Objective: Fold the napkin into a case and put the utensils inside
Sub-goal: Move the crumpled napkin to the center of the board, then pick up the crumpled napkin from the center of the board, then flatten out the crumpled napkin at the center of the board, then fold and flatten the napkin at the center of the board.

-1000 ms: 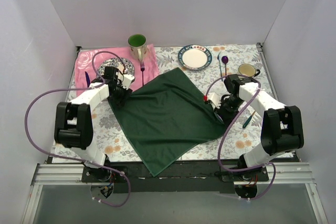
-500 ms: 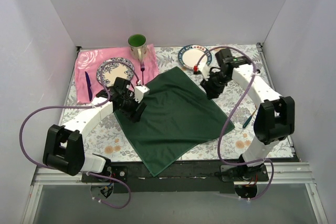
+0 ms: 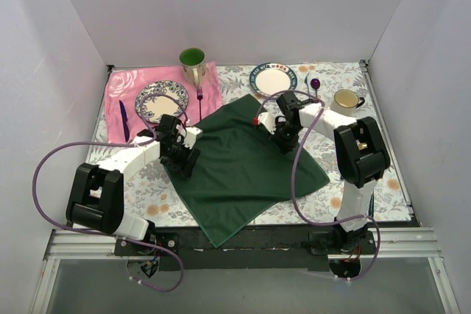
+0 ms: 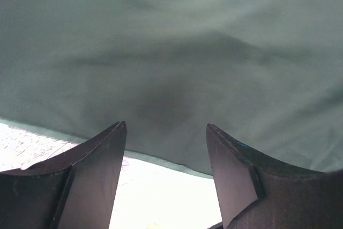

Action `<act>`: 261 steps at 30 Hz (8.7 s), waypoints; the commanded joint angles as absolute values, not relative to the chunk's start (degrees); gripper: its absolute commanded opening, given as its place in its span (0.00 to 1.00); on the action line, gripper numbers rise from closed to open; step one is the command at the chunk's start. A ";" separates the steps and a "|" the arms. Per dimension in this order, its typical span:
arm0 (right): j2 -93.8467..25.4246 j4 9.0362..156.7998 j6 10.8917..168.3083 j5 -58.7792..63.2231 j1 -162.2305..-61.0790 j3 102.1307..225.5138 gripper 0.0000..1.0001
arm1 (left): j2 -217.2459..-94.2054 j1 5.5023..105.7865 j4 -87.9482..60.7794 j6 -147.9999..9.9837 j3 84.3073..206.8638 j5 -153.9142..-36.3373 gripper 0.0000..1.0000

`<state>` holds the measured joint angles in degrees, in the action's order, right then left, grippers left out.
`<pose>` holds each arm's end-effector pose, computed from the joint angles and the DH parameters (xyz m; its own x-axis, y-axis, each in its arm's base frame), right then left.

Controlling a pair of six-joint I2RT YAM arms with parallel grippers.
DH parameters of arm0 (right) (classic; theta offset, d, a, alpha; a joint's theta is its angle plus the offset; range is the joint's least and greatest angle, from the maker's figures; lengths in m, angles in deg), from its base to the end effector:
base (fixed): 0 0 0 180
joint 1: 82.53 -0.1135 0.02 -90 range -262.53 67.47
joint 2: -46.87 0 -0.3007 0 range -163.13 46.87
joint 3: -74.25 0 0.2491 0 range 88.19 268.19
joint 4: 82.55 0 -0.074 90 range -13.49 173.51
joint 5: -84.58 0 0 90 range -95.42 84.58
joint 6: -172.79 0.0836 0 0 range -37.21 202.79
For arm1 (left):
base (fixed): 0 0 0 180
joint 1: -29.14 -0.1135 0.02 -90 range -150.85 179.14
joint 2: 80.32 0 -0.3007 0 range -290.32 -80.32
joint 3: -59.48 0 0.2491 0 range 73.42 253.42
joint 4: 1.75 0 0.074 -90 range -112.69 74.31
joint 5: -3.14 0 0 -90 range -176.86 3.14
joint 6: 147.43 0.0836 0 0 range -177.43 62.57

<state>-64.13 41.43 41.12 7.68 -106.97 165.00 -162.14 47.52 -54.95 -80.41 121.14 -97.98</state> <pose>0.3548 0.1821 0.1570 -0.3601 -0.8749 -0.3237 -0.9256 0.3785 0.0067 0.2376 -0.0959 0.1758 -0.9783 -0.0786 -0.1915 -0.0219 0.9592 -0.2819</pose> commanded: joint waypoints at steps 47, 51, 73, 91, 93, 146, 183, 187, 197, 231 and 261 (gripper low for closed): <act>-61.85 50.02 58.52 1.97 -97.29 164.83 0.50 | -168.91 29.23 -51.11 -84.67 137.67 -113.06 0.68; -62.55 52.13 59.23 -0.05 -97.99 163.16 0.51 | -168.74 29.23 -50.76 -84.50 137.23 -112.71 0.67; -62.20 49.50 61.60 1.08 -100.46 169.04 0.48 | -168.12 25.10 -50.58 -82.92 136.17 -113.14 0.68; -66.42 51.95 63.10 0.03 -101.95 166.51 0.45 | -169.09 23.96 -49.97 -83.27 136.26 -113.58 0.68; -66.42 53.18 63.01 -1.19 -102.74 164.40 0.45 | -169.18 23.96 -49.88 -83.44 136.08 -113.32 0.68; -55.18 49.41 58.26 1.26 -103.18 169.66 0.01 | -185.53 25.10 -40.21 -90.74 136.52 -115.42 0.13; -7.88 43.71 55.54 5.57 -102.83 197.86 0.01 | -126.28 25.10 -55.76 -87.39 173.69 -113.15 0.00; -10.25 42.20 56.94 5.13 -102.74 202.27 0.01 | -131.10 25.10 -57.78 -89.41 179.31 -112.62 0.00; -15.97 48.26 55.98 -0.49 -102.74 189.81 0.01 | -139.73 25.10 -55.77 -89.25 171.08 -114.28 0.00; -47.71 84.67 47.28 -0.77 -98.00 157.01 0.01 | -176.84 25.10 -27.62 -86.27 141.98 -118.06 0.00; -9.29 53.29 37.44 8.90 -98.26 130.80 0.01 | -134.72 25.10 -68.84 -52.33 118.04 -116.65 0.00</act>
